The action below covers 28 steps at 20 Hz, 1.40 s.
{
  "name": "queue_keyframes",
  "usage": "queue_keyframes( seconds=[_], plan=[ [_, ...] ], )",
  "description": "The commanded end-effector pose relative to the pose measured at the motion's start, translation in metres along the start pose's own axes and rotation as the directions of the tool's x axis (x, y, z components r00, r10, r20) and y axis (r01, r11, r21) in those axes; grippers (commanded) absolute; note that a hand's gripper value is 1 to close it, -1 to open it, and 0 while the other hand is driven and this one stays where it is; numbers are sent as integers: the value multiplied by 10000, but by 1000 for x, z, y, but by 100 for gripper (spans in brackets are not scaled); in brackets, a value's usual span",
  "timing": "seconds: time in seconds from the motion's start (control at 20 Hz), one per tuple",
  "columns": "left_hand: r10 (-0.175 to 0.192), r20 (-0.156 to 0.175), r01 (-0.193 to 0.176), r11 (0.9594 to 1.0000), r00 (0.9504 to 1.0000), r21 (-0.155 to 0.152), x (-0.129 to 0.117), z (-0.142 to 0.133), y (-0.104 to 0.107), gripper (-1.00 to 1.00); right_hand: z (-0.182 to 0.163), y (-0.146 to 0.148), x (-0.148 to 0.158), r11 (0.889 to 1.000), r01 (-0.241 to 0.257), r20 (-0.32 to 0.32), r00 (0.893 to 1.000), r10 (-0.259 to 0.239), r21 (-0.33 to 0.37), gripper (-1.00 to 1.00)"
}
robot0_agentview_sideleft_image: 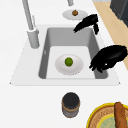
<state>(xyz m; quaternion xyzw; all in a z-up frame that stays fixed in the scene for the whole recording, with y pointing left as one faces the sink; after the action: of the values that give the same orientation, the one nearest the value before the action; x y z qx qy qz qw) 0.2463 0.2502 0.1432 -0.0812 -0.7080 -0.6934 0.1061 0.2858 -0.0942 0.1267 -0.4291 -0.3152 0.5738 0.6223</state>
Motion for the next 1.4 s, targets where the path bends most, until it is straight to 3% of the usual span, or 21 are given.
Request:
queue_keyframes(
  seconds=[0.0,0.2,0.4,0.85,1.15,1.25,1.35],
  plan=[
    [0,0,0,10000,10000,0,0,0,0,0,-21,3,25,9987,-231,-24,9997,233,454,-100],
    [0,0,0,10000,10000,0,0,0,0,0,-51,14,51,9973,-287,-70,9995,292,675,-100],
    [-1,-1,1,10000,10000,1,0,0,0,0,-81,20,69,9990,-236,-39,9997,238,369,-100],
    [-1,-1,1,10000,10000,1,0,0,0,0,-134,56,109,9981,148,1091,9938,-212,592,-100],
    [-1,-1,1,10000,10000,1,0,0,0,0,-161,78,125,9971,261,2065,9776,-403,713,-100],
    [-1,-1,1,10000,10000,1,0,0,0,0,-175,92,122,9971,464,2049,9771,-579,605,-100],
    [-1,-1,1,10000,10000,1,0,0,0,0,-182,101,118,9935,858,2297,9680,-1009,748,-100]
  ],
)
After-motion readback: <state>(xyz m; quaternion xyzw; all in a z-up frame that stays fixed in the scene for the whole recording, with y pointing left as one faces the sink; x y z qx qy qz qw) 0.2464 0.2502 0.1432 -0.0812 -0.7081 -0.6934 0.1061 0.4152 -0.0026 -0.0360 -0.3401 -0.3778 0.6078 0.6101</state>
